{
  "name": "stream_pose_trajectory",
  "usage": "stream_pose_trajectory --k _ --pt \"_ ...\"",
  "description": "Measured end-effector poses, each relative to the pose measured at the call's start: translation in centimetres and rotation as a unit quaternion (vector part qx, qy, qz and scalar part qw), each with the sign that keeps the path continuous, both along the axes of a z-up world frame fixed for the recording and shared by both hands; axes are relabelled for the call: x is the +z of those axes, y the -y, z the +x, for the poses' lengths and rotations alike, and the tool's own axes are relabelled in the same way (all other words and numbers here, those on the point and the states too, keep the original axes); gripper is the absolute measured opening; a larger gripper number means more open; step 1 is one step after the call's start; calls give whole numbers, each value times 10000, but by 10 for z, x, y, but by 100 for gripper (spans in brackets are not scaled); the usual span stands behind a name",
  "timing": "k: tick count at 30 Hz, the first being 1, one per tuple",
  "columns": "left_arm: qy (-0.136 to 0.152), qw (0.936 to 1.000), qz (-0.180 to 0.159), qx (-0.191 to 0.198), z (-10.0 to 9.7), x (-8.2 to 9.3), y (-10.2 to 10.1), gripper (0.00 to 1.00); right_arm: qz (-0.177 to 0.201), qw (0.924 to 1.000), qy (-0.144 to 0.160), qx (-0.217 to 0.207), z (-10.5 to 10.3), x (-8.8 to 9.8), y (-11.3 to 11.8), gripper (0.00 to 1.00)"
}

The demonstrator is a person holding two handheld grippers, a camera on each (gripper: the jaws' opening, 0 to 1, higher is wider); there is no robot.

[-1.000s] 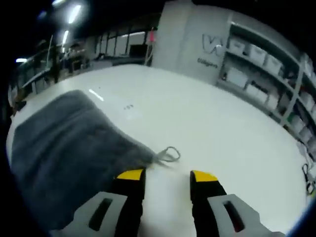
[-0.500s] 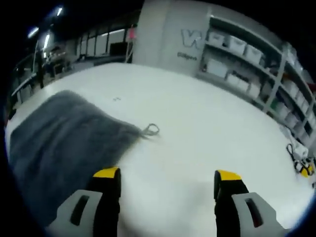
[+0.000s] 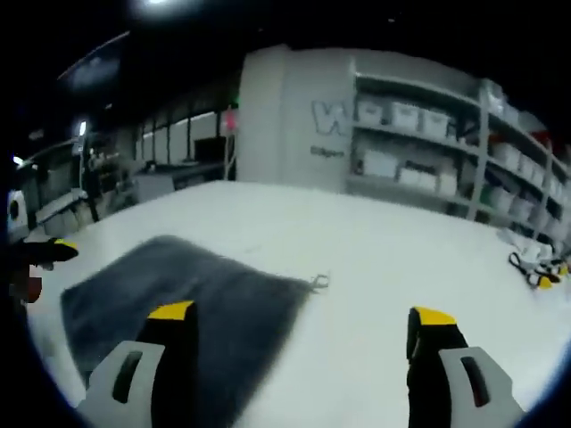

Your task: Open the folded towel by lifting each exposed corner and separating the folded layers until the towel lies flat within the target outline without major curled edges

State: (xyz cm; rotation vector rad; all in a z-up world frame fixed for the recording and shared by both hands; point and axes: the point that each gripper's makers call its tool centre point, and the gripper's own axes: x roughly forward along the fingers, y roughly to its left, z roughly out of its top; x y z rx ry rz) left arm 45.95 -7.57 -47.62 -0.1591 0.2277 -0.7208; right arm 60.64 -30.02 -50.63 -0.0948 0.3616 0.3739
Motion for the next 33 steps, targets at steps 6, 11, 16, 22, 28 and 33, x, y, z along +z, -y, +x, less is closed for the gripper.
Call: stream_pose_trajectory --k 6,11,16,22,28,33 --pt "245 9950 627 734 12 -17 -69 99 256 9979 419 -429 -44 14 8 99" --pt "-125 9932 569 1008 11 -43 -106 91 112 9960 508 -722 -73 2 15 99" --pt "-83 9901 694 1220 4 -54 -130 88 308 9947 549 -817 -112 -6 8 99" --pt "-190 9897 495 1327 -8 -70 -147 83 447 9942 510 -839 -146 -21 -10 98" --pt "-475 9895 437 1293 -20 -87 -151 72 948 9896 341 -1023 -162 -35 -14 84" --pt "-525 9897 379 1275 -25 -89 -151 66 240 9924 431 -1130 -172 -44 -15 78"
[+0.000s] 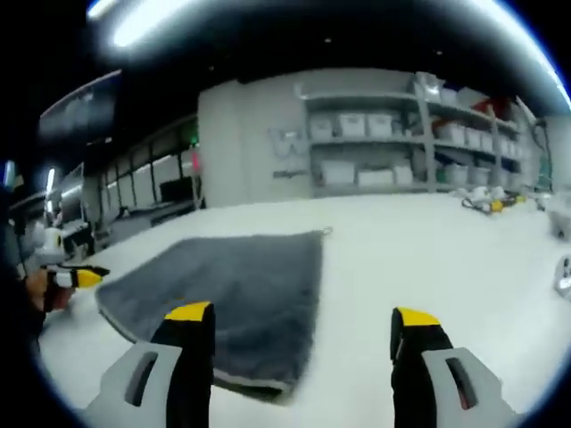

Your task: Open the folded towel by lifting each exposed corner and separating the folded layers until the towel lies flat within the target outline without major curled edges

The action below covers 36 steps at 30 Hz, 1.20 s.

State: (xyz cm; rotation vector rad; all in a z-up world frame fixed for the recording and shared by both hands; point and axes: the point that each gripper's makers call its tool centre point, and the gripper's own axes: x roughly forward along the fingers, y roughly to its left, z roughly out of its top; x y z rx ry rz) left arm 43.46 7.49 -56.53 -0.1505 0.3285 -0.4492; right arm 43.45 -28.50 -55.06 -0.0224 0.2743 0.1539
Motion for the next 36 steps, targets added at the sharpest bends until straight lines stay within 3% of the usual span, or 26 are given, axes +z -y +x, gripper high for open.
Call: stream_pose_trajectory --k 5,9,11,15,20,33,36 --pt "-92 10000 -6 -25 -1 -5 0 60 439 9990 -23 101 -5 -5 -13 75" --pt "-139 9999 -27 -40 -2 -6 2 60 168 9998 -33 29 -7 -7 -12 59" --pt "-203 9998 11 -56 -3 -8 3 60 203 9998 -21 3 -7 -7 -11 55" --pt "-284 9995 26 140 -3 -13 0 66 451 9990 -24 -49 -6 -6 -11 58" --pt "-353 9993 37 90 -7 -17 4 57 568 9983 -51 -125 -7 -7 -8 54" --pt "-423 9991 -100 -9 -14 -12 6 47 684 9975 -168 52 -9 -19 -17 51" --pt "-365 9989 -280 116 -11 -9 4 50 1089 9936 -274 153 -8 -17 -19 50"
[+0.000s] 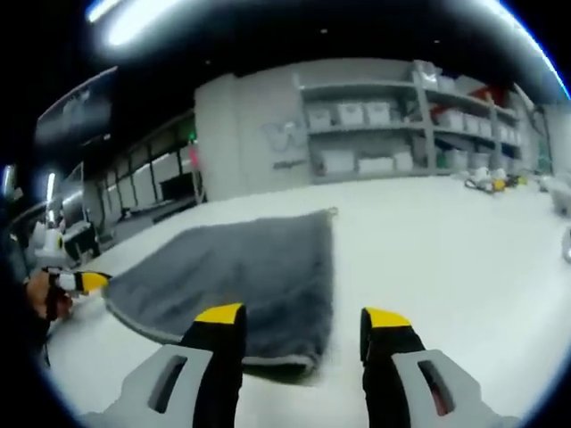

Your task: Open the folded towel by lifting each exposed corner and separating the folded layers until the towel lies flat within the target outline without major curled edges

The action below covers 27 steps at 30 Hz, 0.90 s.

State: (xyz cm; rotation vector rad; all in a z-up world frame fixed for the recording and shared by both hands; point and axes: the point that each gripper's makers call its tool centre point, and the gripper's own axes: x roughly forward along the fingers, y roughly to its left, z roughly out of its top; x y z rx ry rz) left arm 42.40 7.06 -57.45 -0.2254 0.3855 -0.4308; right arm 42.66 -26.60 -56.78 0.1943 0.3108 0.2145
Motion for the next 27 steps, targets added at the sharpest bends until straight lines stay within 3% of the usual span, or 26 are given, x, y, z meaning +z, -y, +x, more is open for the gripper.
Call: stream_pose_trajectory --k 4,10,13,16,20,22,25,27 --pt "-35 10000 -67 -20 -1 -2 0 48 181 9996 131 -178 0 7 12 41" --pt "-84 9999 -94 -12 -2 -4 -1 44 126 9999 -3 -96 -1 -1 5 44" --pt "-81 9999 -45 -94 -1 -5 1 40 -64 9999 -52 -73 -2 -7 3 44" --pt "-57 9998 148 -105 -1 -8 0 43 -202 9998 -1 -49 -1 -11 3 43" --pt "-75 9998 134 -109 0 -9 -1 43 -418 9990 152 -76 0 -6 3 40" --pt "-95 9998 154 -112 0 -9 -1 43 -535 9986 25 -49 -1 -9 2 39" --pt "-89 9996 237 -90 0 -6 -4 42 -1098 9936 -249 64 -8 -12 3 39" --pt "-207 9994 269 -121 1 -9 -4 39 -1028 9943 -291 39 -8 -7 3 37"
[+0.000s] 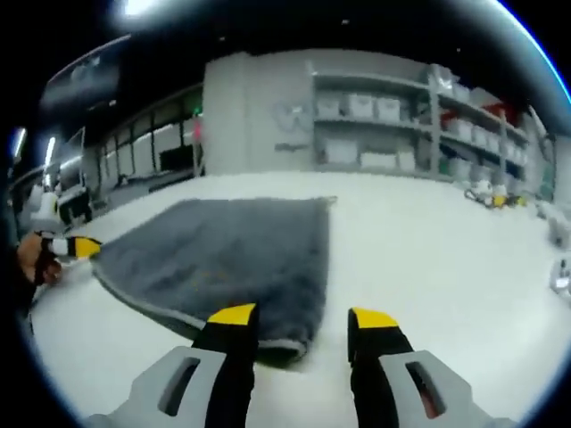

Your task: Open the folded towel by lifting each exposed corner and separating the folded layers until the towel lies flat within the target outline without major curled edges

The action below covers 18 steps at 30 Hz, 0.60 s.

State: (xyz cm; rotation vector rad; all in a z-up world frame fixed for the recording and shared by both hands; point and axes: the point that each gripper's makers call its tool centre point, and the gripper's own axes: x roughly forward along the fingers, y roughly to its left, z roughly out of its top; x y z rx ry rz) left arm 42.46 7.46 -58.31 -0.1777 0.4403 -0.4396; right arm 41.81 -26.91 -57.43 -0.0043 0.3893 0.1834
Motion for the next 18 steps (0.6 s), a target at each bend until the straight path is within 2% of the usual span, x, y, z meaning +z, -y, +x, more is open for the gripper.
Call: stream_pose_trajectory --k 1,3,9,12,18 --pt "-75 10000 -51 6 0 -2 0 36 219 9997 -99 -38 -1 0 -1 36" --pt "-209 9996 -208 -48 0 -4 5 31 446 9989 -64 -90 1 3 1 32" --pt "-255 9994 -208 -123 1 -5 14 31 485 9986 -165 -97 0 -3 2 25" --pt "-305 9988 -345 -151 2 -5 16 27 483 9986 -162 -108 0 -5 3 23" --pt "-329 9986 -386 -165 2 -7 16 21 542 9983 -159 -110 0 -9 4 21"
